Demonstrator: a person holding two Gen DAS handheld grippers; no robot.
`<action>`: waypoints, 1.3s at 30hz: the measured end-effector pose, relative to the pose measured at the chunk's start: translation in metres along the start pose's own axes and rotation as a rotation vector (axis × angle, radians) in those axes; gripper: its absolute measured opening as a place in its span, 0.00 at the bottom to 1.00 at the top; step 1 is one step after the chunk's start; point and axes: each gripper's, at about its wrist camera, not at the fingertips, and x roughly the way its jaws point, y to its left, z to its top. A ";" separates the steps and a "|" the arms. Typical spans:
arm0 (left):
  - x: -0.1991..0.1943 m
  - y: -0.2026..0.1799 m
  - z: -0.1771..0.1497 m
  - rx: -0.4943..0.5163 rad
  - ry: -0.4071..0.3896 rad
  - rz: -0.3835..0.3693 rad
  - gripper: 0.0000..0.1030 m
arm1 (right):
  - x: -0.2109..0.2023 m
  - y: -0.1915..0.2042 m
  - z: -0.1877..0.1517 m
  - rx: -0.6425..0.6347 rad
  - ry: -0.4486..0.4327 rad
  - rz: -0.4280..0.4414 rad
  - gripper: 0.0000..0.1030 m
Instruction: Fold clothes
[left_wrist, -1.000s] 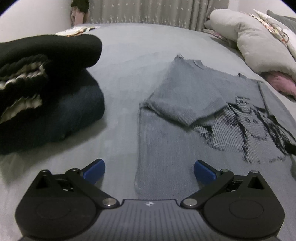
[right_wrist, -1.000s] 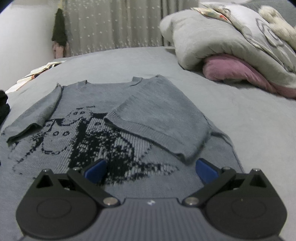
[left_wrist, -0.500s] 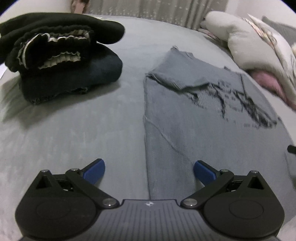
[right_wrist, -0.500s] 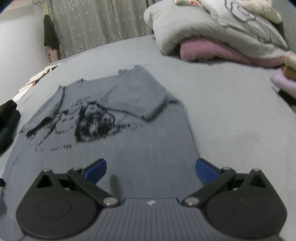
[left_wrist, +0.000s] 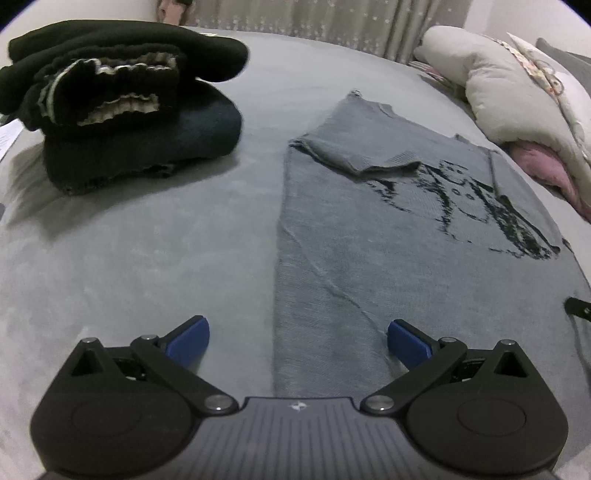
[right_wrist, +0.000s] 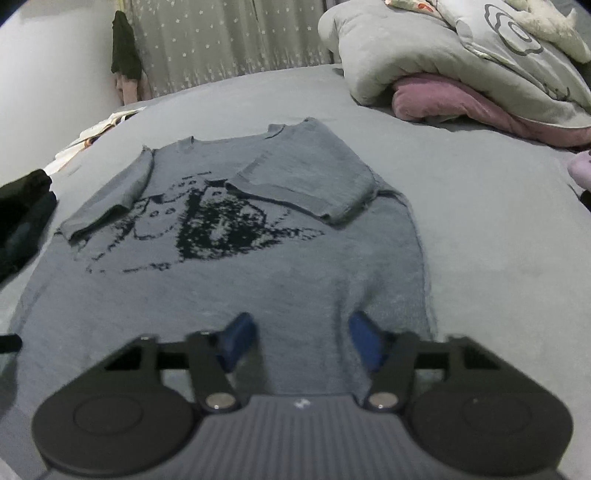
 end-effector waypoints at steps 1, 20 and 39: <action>0.000 -0.002 0.000 0.009 0.000 0.003 1.00 | 0.000 0.000 0.001 0.002 0.000 0.003 0.40; -0.001 -0.007 -0.008 0.035 -0.020 -0.001 1.00 | -0.002 -0.004 -0.004 0.004 -0.003 0.099 0.39; -0.007 -0.013 -0.003 0.058 -0.005 -0.033 0.67 | -0.016 -0.001 -0.008 -0.039 -0.041 0.045 0.04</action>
